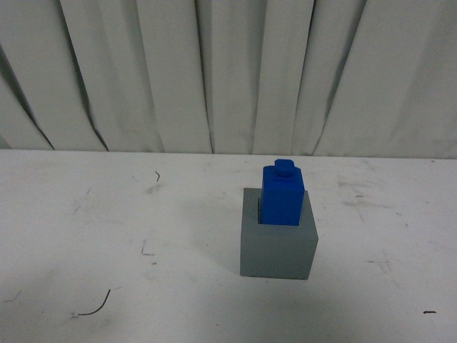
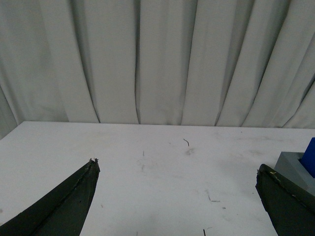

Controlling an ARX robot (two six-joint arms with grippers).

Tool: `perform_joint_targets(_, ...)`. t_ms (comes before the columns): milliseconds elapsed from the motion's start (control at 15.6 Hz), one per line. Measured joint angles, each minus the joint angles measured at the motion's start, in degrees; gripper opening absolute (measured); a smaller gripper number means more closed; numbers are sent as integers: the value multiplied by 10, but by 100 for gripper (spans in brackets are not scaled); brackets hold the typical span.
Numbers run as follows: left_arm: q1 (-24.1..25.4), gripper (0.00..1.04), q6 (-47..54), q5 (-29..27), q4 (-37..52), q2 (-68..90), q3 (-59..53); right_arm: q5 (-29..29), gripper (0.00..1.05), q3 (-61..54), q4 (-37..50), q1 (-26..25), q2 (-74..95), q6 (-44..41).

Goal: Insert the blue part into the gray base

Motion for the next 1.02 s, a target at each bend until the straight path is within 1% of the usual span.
perform_joint_targets(128,0,98,0,0,0,0,0,0,100,0,0,0,0,1)
perform_joint_targets(192,0,98,0,0,0,0,0,0,97,0,0,0,0,1)
perform_joint_targets(256,0,98,0,0,0,0,0,0,98,0,0,0,0,1)
perform_joint_targets(1025,0,98,0,0,0,0,0,0,98,0,0,0,0,1)
